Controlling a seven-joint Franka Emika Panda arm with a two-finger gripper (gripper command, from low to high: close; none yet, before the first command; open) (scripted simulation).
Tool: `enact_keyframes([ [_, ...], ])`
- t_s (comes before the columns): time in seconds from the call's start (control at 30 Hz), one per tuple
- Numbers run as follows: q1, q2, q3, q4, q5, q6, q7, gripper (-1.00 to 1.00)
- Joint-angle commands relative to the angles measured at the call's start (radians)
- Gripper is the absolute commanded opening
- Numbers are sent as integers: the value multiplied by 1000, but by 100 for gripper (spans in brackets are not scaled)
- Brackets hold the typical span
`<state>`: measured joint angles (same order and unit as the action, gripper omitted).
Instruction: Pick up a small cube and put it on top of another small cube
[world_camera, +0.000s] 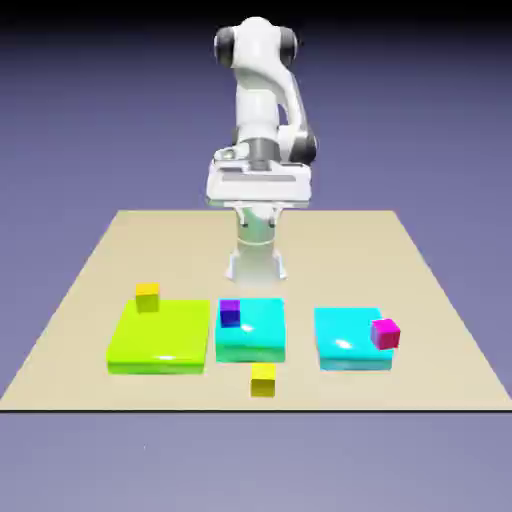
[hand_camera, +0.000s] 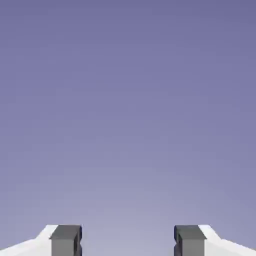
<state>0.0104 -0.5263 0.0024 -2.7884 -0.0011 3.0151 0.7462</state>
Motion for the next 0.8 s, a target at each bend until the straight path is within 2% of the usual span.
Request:
enact_keyframes([
  [0.0,-1,36,2,18,-1,-18,4,0],
  [0.7,-29,797,43,394,-20,-399,94,0],
  [0.77,-29,811,44,401,-20,-405,95,0],
])
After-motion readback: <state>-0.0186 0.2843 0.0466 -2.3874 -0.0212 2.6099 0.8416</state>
